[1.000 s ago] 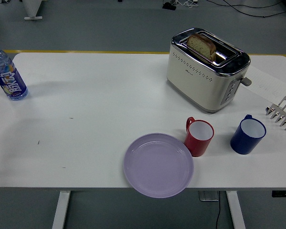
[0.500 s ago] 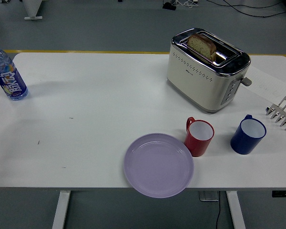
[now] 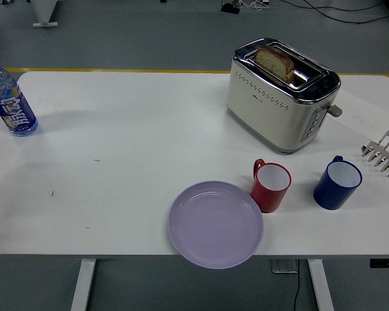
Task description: Push plate across desktop
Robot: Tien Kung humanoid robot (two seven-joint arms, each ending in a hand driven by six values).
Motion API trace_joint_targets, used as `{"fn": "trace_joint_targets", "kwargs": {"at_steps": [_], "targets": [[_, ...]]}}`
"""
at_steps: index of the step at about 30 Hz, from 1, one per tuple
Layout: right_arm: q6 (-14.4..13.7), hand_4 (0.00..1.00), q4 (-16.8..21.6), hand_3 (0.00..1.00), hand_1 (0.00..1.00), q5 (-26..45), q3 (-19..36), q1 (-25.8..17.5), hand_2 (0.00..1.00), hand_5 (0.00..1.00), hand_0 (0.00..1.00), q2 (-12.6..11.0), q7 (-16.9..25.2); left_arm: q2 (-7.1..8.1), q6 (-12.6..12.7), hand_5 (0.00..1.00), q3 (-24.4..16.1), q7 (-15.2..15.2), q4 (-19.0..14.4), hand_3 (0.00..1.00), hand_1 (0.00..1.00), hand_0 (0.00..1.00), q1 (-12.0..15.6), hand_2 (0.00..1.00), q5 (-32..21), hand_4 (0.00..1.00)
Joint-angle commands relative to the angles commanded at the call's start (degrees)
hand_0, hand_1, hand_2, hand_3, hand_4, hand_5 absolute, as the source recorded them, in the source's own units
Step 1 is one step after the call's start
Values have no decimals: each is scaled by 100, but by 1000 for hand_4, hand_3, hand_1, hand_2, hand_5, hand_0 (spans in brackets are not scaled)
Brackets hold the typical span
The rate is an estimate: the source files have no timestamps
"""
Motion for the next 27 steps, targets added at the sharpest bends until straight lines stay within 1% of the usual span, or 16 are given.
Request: {"fn": "trace_joint_targets", "kwargs": {"at_steps": [13,27], "targets": [[-44,535,20,803,664,-23,22,-37,763,568,670,11,-34,25,-18,998,45,-7,-21,657,709,673,12,687,86,563],[-21,535,12,803,664,-90,64,-57,762,569,669,3,-26,31,-33,998,72,45,-10,659,707,662,50,688,207,564]]}}
